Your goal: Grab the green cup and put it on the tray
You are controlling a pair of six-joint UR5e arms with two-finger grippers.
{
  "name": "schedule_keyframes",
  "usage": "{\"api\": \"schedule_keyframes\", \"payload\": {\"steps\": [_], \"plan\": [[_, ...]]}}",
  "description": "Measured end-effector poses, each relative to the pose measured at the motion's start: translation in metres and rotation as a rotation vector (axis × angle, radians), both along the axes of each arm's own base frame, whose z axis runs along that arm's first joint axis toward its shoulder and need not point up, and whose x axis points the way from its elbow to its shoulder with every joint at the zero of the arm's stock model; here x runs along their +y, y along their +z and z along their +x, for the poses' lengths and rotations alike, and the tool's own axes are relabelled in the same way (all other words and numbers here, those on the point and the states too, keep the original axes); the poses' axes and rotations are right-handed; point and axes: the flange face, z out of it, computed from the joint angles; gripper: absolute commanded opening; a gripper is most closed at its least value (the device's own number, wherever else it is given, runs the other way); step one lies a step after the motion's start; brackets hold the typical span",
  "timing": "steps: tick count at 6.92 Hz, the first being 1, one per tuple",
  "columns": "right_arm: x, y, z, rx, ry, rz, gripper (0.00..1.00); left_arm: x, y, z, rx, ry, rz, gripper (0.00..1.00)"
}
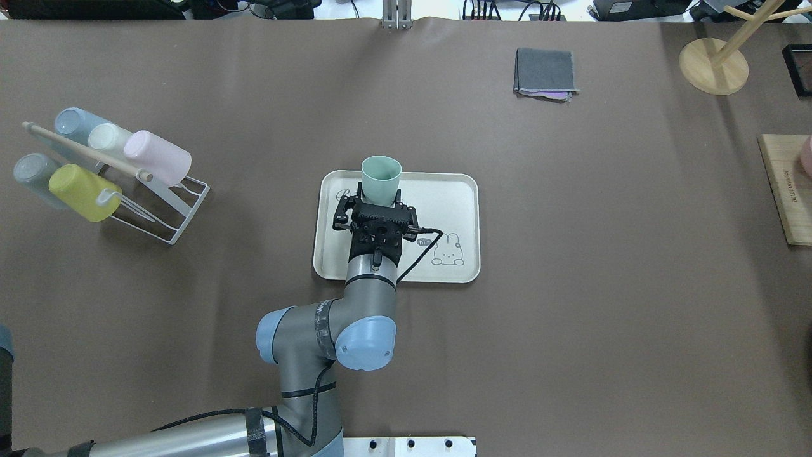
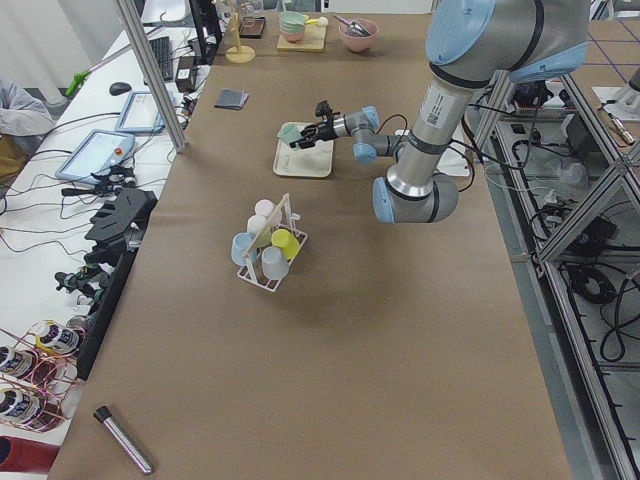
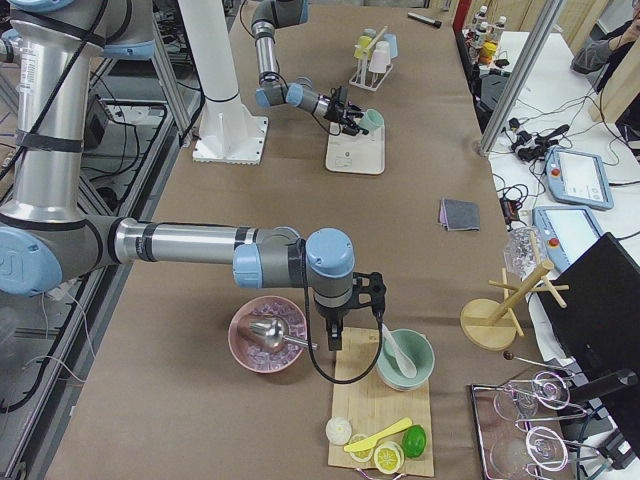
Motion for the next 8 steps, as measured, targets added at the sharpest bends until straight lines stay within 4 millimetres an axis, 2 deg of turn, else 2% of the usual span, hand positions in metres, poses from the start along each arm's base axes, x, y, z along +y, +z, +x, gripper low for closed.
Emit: {"api": "schedule_keyframes", "payload": {"steps": [4,8], "plan": [[0.016,0.017,-0.001,-0.006,-0.001,-0.032,1.00,-0.006,0.011,0.016,0.031,-0.144,-0.003,0.08],[0.012,0.020,-0.001,-0.009,0.009,-0.058,1.00,0.000,0.014,0.022,0.053,-0.192,-0.005,0.09]]}}
